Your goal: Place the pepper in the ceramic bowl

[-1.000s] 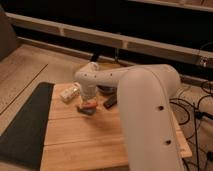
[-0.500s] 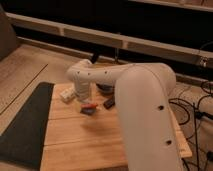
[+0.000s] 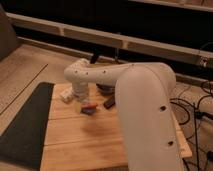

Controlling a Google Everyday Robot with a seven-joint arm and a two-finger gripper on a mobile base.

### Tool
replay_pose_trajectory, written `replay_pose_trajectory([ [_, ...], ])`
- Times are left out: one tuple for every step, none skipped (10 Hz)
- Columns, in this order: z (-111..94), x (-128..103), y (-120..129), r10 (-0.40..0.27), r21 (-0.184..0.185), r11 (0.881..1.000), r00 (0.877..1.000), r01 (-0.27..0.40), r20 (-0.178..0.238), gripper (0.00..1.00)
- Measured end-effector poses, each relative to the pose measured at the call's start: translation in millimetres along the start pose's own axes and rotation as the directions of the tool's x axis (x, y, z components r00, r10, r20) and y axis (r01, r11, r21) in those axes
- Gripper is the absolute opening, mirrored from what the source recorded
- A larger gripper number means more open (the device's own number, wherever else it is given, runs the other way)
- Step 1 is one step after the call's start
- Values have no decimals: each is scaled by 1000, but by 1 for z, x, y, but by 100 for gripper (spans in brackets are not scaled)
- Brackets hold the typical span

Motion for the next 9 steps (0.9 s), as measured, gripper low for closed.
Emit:
replay_pose_trajectory([
  [-3,4,-8,-24,39,999,1000,24,-5,65],
  [-6,9,-14,-61,73,995,998,63,-23,65],
  [-8,13,-17,-101,97,990,994,104,-38,65],
  [-8,16,-18,-120,101,987,992,124,-45,65],
  [-3,18,-18,-130,94,987,990,134,-49,65],
  [6,20,-18,-135,80,987,990,138,-43,65],
  [15,22,-21,-136,68,988,990,138,-34,65],
  [21,25,-26,-136,59,989,991,137,-22,65],
  [27,28,-34,-133,49,990,991,133,-7,65],
])
